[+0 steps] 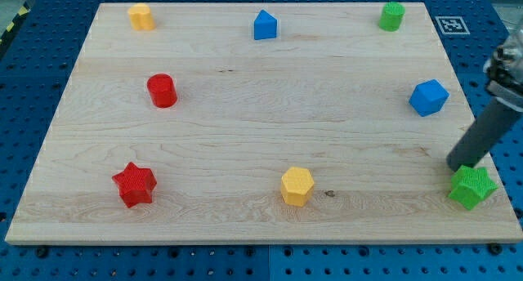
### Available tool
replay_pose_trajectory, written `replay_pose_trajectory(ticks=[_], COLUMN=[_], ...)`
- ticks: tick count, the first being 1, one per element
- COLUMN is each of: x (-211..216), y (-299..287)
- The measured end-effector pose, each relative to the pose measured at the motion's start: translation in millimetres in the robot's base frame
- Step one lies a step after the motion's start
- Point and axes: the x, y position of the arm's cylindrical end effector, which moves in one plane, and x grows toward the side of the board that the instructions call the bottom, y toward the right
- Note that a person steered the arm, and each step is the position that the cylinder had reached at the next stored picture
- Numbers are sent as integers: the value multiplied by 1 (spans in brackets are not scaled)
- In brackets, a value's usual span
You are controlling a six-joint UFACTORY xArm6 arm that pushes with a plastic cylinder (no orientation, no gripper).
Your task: Move your arm to the right side of the green circle
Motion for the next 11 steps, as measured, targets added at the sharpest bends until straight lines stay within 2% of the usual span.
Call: replay_pose_trajectory(ticks=[2, 3, 5, 6, 7, 9, 11], x=[-16, -67, -137, -180, -215, -223, -293], y=[-18, -51, -113, -116, -83, 22, 28])
